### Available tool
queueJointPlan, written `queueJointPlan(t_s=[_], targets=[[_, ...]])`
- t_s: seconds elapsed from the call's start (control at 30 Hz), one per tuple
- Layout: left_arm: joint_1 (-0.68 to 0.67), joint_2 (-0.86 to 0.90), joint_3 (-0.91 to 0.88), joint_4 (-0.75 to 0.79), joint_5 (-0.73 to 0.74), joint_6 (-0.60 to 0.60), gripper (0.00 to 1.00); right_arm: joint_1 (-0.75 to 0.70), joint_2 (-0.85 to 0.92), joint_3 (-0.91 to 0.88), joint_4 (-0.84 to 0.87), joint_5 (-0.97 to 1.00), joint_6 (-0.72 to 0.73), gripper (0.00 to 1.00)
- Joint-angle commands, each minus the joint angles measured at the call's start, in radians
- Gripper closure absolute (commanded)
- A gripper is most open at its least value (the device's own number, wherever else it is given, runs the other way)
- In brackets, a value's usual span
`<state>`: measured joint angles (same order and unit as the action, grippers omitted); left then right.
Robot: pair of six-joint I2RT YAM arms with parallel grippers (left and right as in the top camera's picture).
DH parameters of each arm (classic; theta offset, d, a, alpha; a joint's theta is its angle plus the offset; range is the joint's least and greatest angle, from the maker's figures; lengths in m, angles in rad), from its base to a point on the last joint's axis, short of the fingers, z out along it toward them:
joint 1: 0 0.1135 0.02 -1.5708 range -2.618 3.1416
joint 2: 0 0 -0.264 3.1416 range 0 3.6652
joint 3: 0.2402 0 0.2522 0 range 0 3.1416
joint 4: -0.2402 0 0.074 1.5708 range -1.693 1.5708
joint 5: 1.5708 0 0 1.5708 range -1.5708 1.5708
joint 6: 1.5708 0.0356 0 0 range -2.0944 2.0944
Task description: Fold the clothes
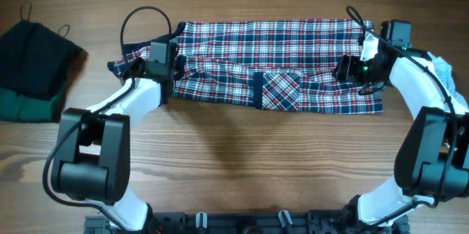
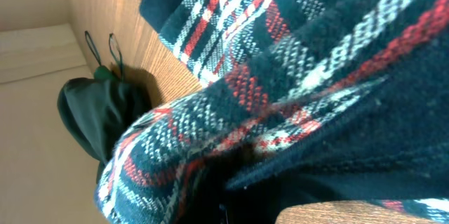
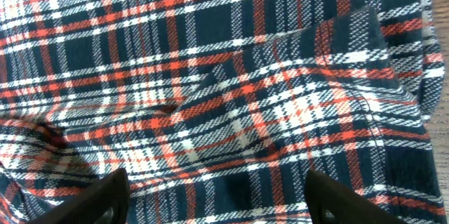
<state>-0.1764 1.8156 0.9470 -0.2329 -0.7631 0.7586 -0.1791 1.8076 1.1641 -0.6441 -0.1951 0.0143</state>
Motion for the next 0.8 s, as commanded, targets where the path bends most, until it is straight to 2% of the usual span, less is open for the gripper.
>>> queueJointPlan(t_s=[0.0, 0.13, 0.33, 0.53, 0.63, 0.7, 0.77], targets=[[0.006, -0.057, 0.007, 0.06, -0.042, 0.024, 0.96, 0.006, -0.014, 0.005, -0.001, -0.017, -0.011, 0.2], [0.006, -0.066, 0.007, 0.176, -0.03, 0.023, 0.96, 0.006, -0.014, 0.005, -0.001, -0.017, -0.011, 0.2], [0.058, -0.066, 0.007, 0.251, 0.097, 0.015, 0.95, 0.006, -0.014, 0.005, 0.0, -0.016, -0.011, 0.2], [0.108, -0.065, 0.007, 0.286, 0.279, 0.007, 0.73, 0.006, -0.014, 0.005, 0.001, -0.012, -0.014, 0.2], [0.119, -0.065, 0.007, 0.36, 0.306, -0.112, 0.6, 0.006, -0.014, 0.005, 0.001, 0.013, -0.014, 0.2], [0.129, -0.065, 0.01, 0.447, 0.307, -0.208, 0.58, 0.006, -0.014, 0.005, 0.001, 0.019, -0.015, 0.2], [0.128, -0.065, 0.042, 0.461, 0.306, -0.227, 0.56, 0.006, -0.014, 0.005, 0.003, 0.018, -0.014, 0.2]])
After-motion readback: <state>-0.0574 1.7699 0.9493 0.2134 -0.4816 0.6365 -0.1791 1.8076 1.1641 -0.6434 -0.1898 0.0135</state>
